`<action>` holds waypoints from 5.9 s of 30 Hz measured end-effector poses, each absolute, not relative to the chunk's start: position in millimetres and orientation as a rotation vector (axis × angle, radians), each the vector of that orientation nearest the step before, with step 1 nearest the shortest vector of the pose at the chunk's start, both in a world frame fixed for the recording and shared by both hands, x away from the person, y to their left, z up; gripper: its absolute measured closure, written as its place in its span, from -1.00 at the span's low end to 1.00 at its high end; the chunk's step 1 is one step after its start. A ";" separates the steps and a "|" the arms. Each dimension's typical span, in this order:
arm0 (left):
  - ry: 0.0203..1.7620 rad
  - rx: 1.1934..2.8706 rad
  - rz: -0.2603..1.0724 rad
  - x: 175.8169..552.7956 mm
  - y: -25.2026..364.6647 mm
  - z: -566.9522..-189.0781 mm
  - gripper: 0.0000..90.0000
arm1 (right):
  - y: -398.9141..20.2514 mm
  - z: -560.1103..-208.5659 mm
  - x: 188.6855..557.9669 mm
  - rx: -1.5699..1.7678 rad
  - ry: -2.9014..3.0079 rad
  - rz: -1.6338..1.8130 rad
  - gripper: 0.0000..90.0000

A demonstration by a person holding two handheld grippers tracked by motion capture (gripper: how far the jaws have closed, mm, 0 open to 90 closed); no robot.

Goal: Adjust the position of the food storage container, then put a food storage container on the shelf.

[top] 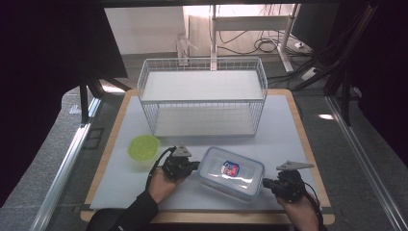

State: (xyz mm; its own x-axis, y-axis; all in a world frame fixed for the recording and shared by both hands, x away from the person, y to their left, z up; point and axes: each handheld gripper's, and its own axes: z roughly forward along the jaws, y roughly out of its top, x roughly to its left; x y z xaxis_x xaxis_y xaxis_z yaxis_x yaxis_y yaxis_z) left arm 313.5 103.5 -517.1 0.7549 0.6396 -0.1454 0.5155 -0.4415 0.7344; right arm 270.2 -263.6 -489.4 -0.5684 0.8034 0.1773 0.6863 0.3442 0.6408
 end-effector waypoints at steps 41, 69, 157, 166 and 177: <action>0.913 2.075 0.367 272.1 173.2 -506.9 -0.24 | -245.9 -480.6 313.5 1.150 2.362 1.113 -0.12; 0.896 2.017 0.166 301.4 160.9 -504.5 -0.88 | -227.6 -479.7 313.6 1.145 2.442 1.220 -0.90; 0.936 1.796 -0.014 323.1 184.2 -413.8 0.14 | -208.1 -399.2 349.6 1.292 2.420 1.665 0.17; 0.927 1.774 0.008 333.7 189.7 -388.9 0.14 | -203.1 -373.7 361.6 1.268 2.386 1.693 0.17; 0.919 1.763 0.044 355.7 197.5 -352.7 0.14 | -196.0 -343.1 386.9 1.244 2.332 1.759 0.18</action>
